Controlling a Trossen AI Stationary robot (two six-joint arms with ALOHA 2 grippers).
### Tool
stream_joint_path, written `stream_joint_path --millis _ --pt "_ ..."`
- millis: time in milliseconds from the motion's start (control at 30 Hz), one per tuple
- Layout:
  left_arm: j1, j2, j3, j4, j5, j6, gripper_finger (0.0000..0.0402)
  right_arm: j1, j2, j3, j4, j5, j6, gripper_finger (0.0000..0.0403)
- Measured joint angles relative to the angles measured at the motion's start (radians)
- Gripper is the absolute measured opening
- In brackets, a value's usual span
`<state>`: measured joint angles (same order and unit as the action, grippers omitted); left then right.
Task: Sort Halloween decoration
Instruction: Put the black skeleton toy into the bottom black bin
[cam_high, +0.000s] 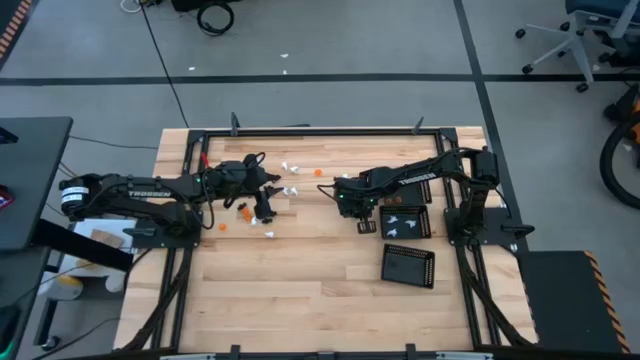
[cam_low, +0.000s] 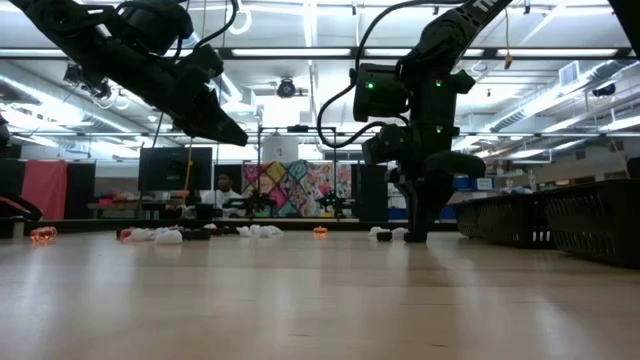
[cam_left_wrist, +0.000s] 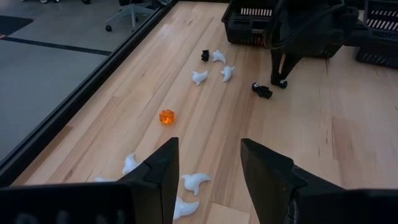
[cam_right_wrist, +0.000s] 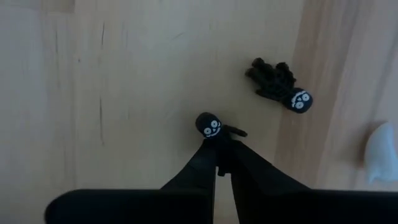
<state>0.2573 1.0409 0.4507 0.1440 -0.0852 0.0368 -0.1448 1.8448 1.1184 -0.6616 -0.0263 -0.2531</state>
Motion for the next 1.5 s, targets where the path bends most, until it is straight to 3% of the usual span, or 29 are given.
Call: stream_joint_path --millis 333,633,800,1133,1500 --pt "0.000 0.000 0.000 0.000 0.000 0.000 0.0157 0.036 0.002 0.147 -0.160 -0.088 0.063 0.0038" --pt "0.000 0.000 0.000 -0.006 0.000 0.000 0.0157 0.138 0.001 0.239 -0.477 -0.340 0.230 0.0038" --pt "0.000 0.000 0.000 0.013 0.000 0.001 0.0157 0.209 0.001 0.234 -0.581 -0.360 0.309 0.0038" --pt "0.000 0.000 0.000 0.077 0.000 0.091 0.0157 0.334 -0.003 0.202 -0.627 -0.363 0.488 0.0040" --pt "0.000 0.000 0.000 0.099 0.000 0.175 0.0157 0.359 -0.003 0.147 -0.612 -0.416 0.576 0.0125"
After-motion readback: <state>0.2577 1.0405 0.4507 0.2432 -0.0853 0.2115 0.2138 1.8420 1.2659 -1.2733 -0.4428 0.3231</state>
